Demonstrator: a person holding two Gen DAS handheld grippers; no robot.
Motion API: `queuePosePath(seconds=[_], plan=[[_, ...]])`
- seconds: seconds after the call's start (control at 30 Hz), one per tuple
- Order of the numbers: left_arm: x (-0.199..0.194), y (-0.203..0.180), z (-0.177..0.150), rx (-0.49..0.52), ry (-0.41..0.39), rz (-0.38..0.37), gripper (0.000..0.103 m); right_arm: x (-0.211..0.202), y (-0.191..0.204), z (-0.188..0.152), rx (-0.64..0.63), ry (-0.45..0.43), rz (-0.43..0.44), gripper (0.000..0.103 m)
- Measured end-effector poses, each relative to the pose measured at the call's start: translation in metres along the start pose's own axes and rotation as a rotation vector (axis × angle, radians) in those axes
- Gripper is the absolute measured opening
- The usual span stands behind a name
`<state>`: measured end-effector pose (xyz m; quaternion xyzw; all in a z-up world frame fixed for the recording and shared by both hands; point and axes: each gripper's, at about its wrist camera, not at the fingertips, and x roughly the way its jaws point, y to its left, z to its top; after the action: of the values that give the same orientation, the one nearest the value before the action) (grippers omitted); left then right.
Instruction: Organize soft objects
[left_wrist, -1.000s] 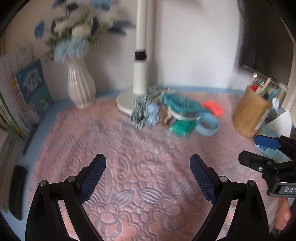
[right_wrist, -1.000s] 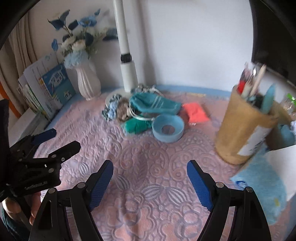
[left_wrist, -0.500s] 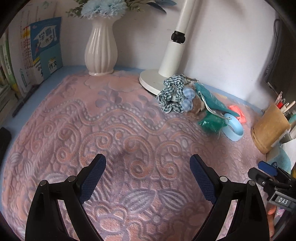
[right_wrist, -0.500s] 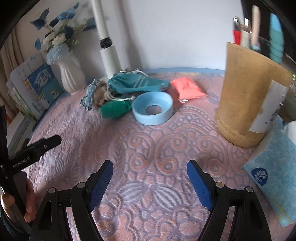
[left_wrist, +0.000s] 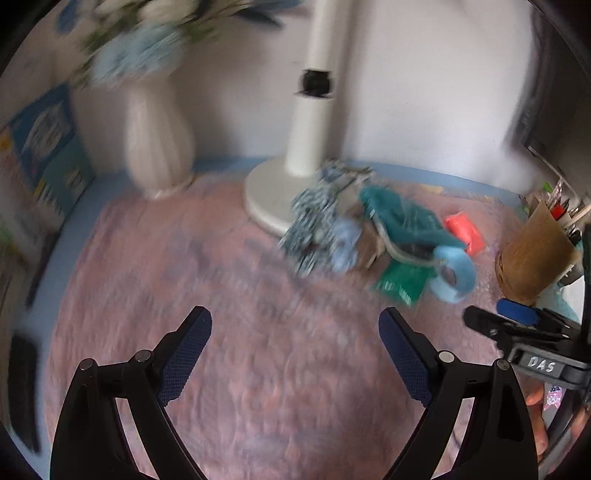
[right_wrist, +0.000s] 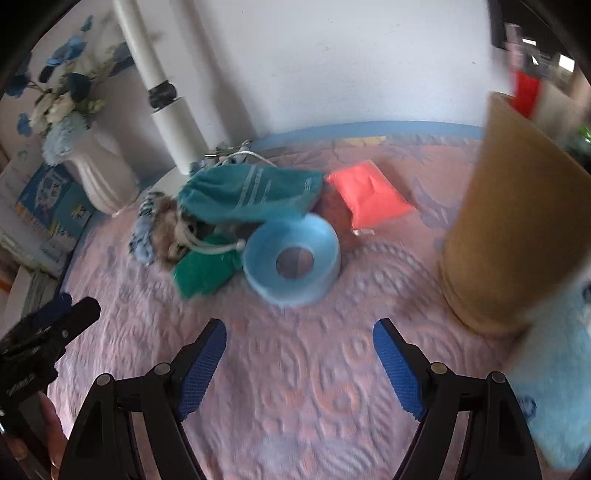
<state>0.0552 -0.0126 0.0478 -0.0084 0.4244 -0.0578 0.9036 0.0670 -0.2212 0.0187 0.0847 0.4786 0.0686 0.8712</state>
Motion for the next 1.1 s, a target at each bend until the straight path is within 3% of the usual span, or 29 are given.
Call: queuePosePath(seconds=[0.13, 0.2, 0.37, 0.47, 0.57, 0.67, 0.73, 0.87, 0.97, 1.1], plan=[[0.036, -0.009, 0.012, 0.087, 0.029, 0.031, 0.091, 0.019, 0.002, 0.006, -0.021, 0.006, -0.032, 0.08], [0.05, -0.003, 0.016, 0.084, 0.033, 0.038, 0.091, 0.023, 0.006, 0.008, -0.061, -0.016, -0.069, 0.08], [0.071, 0.025, 0.029, -0.05, 0.053, -0.102, 0.091, 0.035, 0.015, 0.015, -0.128, -0.044, -0.119, 0.08], [0.078, 0.03, 0.034, -0.066, 0.051, -0.147, 0.089, 0.037, 0.019, 0.02, -0.15, -0.064, -0.116, 0.067], [0.082, 0.031, 0.035, -0.079, 0.049, -0.18, 0.077, 0.04, 0.024, 0.021, -0.166, -0.078, -0.128, 0.066], [0.081, 0.027, 0.036, -0.063, 0.036, -0.238, 0.048, 0.037, 0.023, 0.019, -0.16, -0.094, -0.109, 0.065], [0.082, 0.021, 0.034, -0.029, 0.035, -0.258, 0.016, 0.037, 0.024, 0.018, -0.162, -0.095, -0.11, 0.065], [0.071, 0.005, 0.029, 0.053, 0.006, -0.22, 0.01, 0.035, 0.026, 0.016, -0.17, -0.096, -0.114, 0.065], [0.058, 0.001, 0.023, 0.064, -0.006, -0.219, 0.01, 0.029, 0.022, 0.013, -0.153, -0.11, -0.103, 0.065], [0.03, 0.003, 0.005, 0.076, -0.007, -0.156, 0.01, 0.017, 0.015, 0.001, -0.121, -0.092, -0.081, 0.065]])
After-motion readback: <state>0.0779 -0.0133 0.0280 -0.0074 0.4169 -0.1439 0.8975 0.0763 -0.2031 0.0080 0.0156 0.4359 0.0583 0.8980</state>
